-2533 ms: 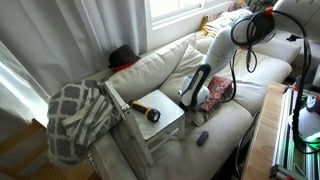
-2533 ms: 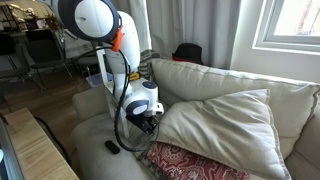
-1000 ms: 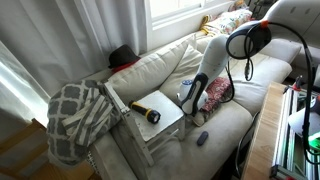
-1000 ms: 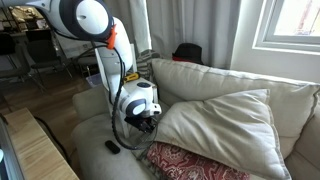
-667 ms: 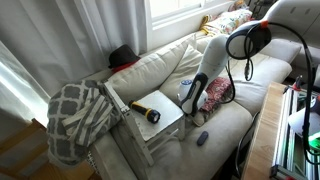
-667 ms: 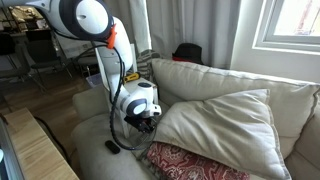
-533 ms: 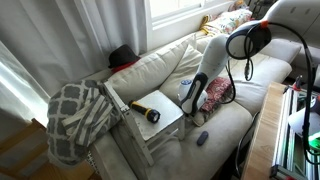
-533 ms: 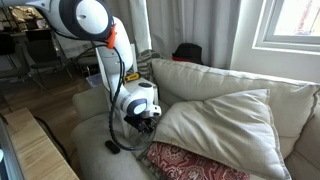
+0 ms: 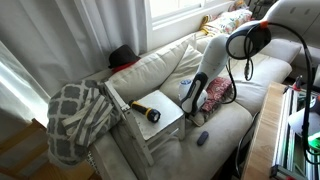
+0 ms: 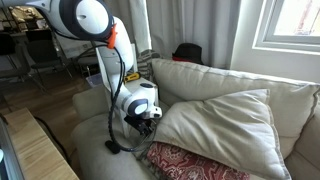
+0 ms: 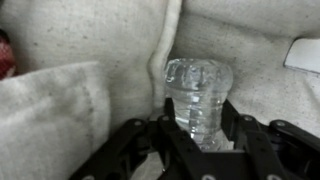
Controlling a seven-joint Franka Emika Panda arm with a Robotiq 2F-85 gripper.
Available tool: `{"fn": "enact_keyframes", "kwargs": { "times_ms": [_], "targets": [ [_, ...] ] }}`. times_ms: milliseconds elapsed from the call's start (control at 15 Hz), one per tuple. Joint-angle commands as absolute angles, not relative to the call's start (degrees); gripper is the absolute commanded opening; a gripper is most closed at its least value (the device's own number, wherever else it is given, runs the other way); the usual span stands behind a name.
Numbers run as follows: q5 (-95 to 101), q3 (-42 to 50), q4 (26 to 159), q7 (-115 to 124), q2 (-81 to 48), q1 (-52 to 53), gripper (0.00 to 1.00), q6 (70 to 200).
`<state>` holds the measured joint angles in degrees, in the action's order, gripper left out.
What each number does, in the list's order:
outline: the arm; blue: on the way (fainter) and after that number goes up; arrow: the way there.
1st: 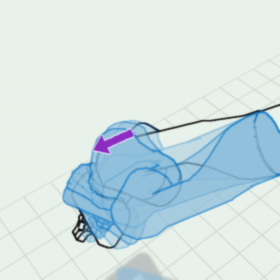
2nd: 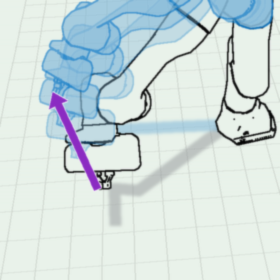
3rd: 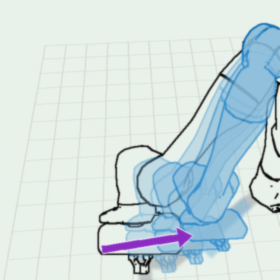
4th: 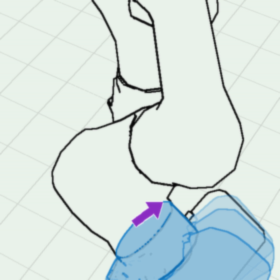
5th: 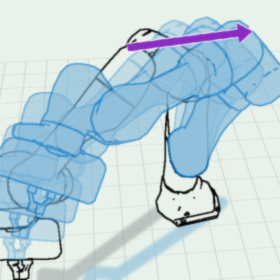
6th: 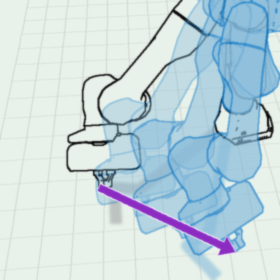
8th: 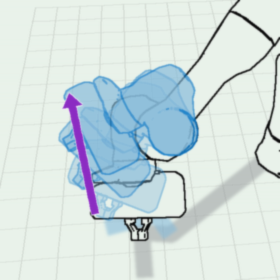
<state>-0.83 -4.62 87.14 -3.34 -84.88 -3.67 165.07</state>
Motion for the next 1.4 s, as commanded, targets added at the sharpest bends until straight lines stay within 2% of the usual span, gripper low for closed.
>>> {"fn": "enact_keyframes", "kwargs": {
  "times_ms": [0, 800, 1333],
  "targets": [
    [-1.6, -5.2, 85.6, -3.7, -86.8, -5.3, 0.2, 163.3],
    [-1.4, -16.6, 91.6, -16.5, -84.1, -22.6, 0.2, 165.7],
    [0.6, -27.9, 101.9, -30.5, -82.8, -41.3, 0.2, 170.6]
  ]
}}
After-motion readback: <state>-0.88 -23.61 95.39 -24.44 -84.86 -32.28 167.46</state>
